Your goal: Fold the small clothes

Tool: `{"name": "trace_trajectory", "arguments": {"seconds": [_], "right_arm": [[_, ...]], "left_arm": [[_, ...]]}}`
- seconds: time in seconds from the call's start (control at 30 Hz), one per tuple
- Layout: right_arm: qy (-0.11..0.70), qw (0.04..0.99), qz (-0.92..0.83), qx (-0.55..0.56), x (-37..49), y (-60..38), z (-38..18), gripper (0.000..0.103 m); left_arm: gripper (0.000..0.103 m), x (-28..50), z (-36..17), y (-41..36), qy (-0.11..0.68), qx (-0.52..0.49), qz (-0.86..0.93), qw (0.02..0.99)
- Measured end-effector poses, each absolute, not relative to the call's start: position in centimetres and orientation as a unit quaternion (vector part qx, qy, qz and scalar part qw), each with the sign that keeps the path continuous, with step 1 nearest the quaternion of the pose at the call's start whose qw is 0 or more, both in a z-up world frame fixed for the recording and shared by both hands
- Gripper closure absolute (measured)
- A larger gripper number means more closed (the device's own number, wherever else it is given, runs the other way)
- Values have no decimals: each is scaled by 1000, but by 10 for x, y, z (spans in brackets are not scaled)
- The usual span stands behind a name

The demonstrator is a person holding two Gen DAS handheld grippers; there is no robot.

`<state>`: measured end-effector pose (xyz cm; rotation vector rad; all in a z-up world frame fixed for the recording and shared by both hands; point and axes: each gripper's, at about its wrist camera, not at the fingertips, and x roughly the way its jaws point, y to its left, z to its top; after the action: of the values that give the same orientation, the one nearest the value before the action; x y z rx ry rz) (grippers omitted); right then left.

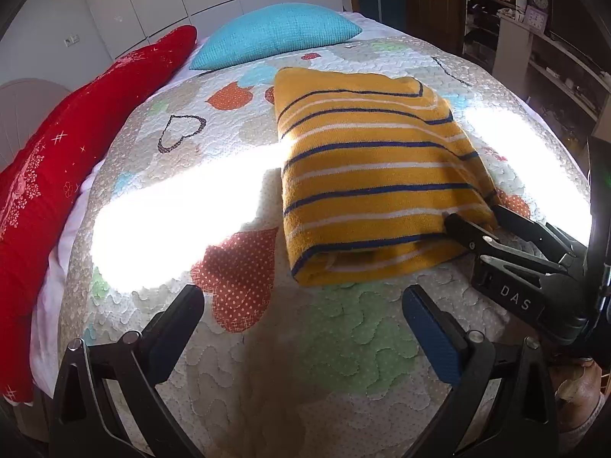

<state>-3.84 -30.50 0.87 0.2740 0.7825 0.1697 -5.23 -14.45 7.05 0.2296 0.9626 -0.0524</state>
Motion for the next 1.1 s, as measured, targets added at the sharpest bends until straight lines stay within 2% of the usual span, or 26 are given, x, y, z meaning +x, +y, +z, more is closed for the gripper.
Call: {"name": "trace_trajectory", "arguments": {"seconds": [0.1,0.23,0.37,0.47,0.53,0.7,0.87,0.93,1.0,1.1], "right_arm": [[386,914,71,100,-47,-295,6,25],[378,921,63,72,-57,-286,-1,23],[378,921,64,73,-56,-287,-2,22],[375,922,66,69,-59,-286,-3,21],[373,923,68,67,-59,-285,-4,21],[366,927,70,51,-60,-278,-5,16],[362,928,71,52,-63,-278,-5,16],[360,929,70,51,-63,-277,-5,15],[360,929,70,51,-64,-276,-5,15],[357,930,74,53,-67,-276,-5,14]], "left_arm": [[0,-47,77,-144,456,107,-33,883],[0,-15,92,-144,446,101,-36,889],[0,33,80,-136,436,111,13,893],[0,58,40,-128,527,115,14,842],[0,53,30,-120,548,77,-15,833],[0,46,75,-116,508,22,-61,859],[0,100,98,-130,476,44,-31,878],[0,128,89,-133,478,52,-10,877],[0,153,64,-136,514,69,4,855],[0,163,50,-137,539,42,1,841]]}}
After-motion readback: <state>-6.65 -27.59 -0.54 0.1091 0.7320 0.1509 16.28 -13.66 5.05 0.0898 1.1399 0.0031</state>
